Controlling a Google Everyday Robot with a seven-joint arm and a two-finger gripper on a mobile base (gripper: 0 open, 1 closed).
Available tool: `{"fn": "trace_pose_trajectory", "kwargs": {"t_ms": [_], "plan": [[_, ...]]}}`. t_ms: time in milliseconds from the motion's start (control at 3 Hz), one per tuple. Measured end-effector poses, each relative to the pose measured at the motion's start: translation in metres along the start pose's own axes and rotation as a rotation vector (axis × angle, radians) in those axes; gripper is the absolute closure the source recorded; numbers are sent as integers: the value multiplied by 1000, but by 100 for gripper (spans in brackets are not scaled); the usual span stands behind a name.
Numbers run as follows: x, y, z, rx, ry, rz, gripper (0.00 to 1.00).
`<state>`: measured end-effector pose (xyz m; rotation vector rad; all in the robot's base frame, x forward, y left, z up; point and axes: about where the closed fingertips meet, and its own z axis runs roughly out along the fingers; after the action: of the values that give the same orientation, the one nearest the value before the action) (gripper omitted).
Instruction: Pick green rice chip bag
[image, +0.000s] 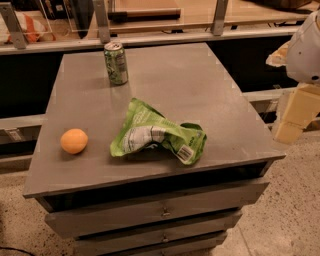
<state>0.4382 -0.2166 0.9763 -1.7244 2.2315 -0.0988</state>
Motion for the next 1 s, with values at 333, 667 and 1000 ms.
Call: {"fn": "trace_pose_trajectory", "kwargs": {"t_ms": [333, 667, 1000], "plan": [[0, 0, 0, 0, 0, 0, 0], [-7, 2, 1, -6, -35, 3, 0], [-30, 15, 13, -44, -134, 2, 0]]}}
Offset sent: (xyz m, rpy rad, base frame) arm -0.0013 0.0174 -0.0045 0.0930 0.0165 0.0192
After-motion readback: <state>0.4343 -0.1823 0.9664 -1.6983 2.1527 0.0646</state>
